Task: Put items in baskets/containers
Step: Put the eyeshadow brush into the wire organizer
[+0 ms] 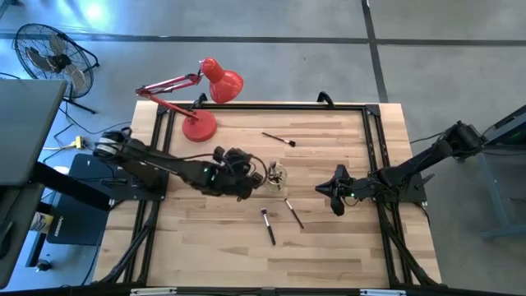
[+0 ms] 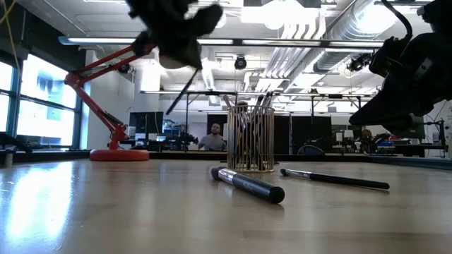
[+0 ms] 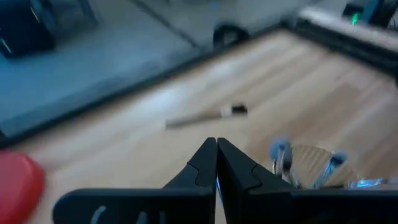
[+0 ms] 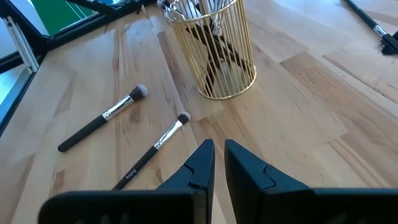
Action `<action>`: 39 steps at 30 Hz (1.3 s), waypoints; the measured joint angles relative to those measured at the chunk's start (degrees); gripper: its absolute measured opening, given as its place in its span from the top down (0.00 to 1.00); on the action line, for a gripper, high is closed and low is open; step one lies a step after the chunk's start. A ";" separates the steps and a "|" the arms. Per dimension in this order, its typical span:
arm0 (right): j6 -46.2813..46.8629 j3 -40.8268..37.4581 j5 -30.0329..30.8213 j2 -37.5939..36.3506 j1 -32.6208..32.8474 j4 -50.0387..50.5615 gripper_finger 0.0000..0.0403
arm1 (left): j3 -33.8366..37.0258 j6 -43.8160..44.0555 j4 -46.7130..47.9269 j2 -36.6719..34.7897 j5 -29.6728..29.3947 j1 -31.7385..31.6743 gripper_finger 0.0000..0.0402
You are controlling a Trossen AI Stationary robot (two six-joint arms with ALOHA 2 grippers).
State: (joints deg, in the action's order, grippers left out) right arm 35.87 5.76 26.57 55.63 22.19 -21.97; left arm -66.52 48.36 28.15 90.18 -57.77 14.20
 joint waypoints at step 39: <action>-1.85 -0.02 -0.13 0.68 0.00 -0.10 0.92 | 18.01 -55.90 -85.88 8.61 44.25 -14.71 1.00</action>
State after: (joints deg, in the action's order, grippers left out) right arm 34.02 5.74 26.44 56.31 22.19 -22.06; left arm -48.51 -7.54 -57.73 98.78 -13.52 -0.51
